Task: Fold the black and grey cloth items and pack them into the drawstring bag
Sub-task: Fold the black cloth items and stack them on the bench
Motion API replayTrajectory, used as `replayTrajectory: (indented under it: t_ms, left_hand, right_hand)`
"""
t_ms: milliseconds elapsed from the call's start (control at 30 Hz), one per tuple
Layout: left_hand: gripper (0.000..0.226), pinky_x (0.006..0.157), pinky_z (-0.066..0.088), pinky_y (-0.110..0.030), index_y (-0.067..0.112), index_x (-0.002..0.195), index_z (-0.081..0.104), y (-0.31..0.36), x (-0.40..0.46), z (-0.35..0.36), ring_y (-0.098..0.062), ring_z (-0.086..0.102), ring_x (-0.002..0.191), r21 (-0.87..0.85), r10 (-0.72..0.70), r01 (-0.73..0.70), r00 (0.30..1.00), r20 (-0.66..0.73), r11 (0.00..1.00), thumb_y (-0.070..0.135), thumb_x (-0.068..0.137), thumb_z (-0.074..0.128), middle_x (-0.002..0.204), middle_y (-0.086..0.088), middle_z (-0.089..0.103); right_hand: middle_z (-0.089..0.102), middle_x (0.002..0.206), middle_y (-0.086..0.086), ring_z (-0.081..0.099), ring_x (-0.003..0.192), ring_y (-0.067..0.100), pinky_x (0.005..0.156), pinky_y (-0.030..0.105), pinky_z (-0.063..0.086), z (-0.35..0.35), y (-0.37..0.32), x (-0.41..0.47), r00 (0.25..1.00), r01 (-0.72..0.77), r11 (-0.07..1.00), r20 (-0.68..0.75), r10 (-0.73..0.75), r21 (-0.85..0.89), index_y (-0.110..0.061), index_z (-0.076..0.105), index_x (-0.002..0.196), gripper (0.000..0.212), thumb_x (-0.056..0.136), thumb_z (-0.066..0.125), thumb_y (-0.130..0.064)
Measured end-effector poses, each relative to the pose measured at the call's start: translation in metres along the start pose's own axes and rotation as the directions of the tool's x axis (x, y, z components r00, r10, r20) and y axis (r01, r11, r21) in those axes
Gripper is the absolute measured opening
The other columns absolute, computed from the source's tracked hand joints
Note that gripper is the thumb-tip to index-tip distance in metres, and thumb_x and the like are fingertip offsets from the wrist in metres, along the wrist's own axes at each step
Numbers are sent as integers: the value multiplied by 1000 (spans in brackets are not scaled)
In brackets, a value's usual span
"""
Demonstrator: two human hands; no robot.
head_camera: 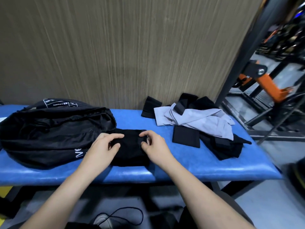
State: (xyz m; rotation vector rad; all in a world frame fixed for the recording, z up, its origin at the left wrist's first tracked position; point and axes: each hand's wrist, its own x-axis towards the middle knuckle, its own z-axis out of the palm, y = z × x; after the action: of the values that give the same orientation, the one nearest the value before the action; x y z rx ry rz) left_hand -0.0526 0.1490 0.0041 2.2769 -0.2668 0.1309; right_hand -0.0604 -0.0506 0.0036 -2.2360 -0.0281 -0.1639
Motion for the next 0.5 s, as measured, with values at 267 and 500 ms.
replayTrajectory:
  t_ms: [267,500]
  left_hand:
    - [30,97,45,-35,40,116,62,-10,-1,12,-14,58,100,86,-69,61,993,96,994,18,96,57,110,8,49]
    - [31,86,54,-42,23,119,63,7,-16,13,-23,59,106,375,158,-82,972,-176,923,22,88,67,126,4,49]
  right_hand:
    - [62,112,5,55,113,27,93,34,44,-1,12,-3,983,-57,976,160,92,-211,-21,55,125,33,92,54,-20]
    - [42,120,0,45,115,23,99,39,41,-6,14,-9,989,146,929,15,-149,-341,-25,53,126,35,93,56,-36]
